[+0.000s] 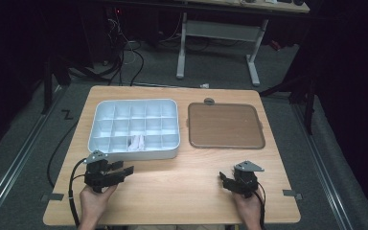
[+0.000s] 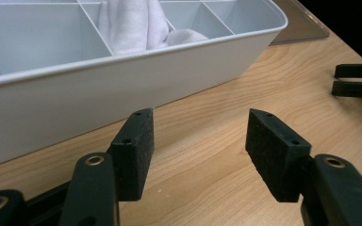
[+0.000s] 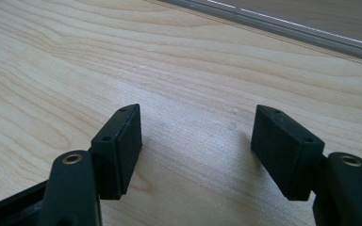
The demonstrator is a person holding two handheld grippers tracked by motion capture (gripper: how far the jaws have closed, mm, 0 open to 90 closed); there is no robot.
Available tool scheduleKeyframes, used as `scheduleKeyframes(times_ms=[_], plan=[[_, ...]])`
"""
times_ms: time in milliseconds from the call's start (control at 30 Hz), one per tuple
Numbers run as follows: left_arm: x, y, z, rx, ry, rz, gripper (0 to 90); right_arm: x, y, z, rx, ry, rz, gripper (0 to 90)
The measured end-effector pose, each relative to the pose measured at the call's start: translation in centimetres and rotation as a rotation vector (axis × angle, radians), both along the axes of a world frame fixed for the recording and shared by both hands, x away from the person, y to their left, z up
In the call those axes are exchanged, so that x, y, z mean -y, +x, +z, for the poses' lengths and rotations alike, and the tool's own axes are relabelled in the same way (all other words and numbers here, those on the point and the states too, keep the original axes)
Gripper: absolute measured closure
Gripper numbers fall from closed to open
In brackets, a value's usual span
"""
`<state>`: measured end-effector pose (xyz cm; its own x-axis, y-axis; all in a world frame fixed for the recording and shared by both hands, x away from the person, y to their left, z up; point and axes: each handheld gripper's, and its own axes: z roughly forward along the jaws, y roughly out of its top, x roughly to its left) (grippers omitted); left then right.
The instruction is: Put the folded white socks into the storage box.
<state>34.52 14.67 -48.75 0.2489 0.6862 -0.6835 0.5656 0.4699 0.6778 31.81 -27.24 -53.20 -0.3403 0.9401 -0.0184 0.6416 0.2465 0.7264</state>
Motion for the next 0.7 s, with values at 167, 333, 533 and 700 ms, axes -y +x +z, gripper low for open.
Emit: scheduleKeyframes(times_ms=[167, 333, 533, 700], plan=[[0.2, 0.3, -0.6, -0.010, 0.018, 0.003, 43.4, 0.0, 0.0, 0.0, 0.002, -0.002, 0.002, 34.4], [0.3, 0.4, -1.2, -0.010, 0.035, 0.011, 43.4, 0.0, 0.0, 0.0, 0.002, -0.002, 0.003, 34.4], [0.6, 0.7, -1.8, -0.008, 0.073, 0.025, 43.1, 0.0, 0.0, 0.0, 0.002, -0.002, 0.003, 34.4], [0.9, 0.9, -2.2, -0.007, 0.093, 0.024, 43.2, 0.0, 0.0, 0.0, 0.002, -0.002, 0.003, 34.4]])
